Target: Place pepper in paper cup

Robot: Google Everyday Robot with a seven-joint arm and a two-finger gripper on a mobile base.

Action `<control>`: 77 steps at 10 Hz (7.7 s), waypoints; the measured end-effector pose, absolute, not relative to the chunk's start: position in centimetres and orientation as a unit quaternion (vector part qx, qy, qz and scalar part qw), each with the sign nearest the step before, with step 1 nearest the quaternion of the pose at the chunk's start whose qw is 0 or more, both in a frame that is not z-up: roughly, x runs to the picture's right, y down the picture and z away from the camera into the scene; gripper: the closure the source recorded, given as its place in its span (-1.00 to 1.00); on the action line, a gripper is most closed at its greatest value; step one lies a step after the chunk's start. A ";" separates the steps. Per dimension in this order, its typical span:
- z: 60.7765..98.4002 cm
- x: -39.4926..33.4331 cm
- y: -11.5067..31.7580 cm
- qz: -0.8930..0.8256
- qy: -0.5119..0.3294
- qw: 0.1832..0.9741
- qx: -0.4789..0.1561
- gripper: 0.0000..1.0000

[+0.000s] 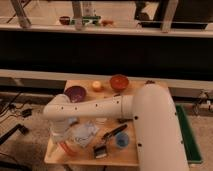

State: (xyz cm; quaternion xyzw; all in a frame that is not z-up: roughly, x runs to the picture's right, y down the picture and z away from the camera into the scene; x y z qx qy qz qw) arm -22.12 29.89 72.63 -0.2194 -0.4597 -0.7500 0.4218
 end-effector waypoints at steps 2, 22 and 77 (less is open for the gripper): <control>72.8 -22.0 30.2 -0.756 -0.458 0.410 -0.225 -0.60; 75.4 -20.5 31.3 -0.765 -0.440 0.372 -0.288 -0.60; 62.6 -6.1 15.8 -0.793 -0.313 0.506 0.129 1.00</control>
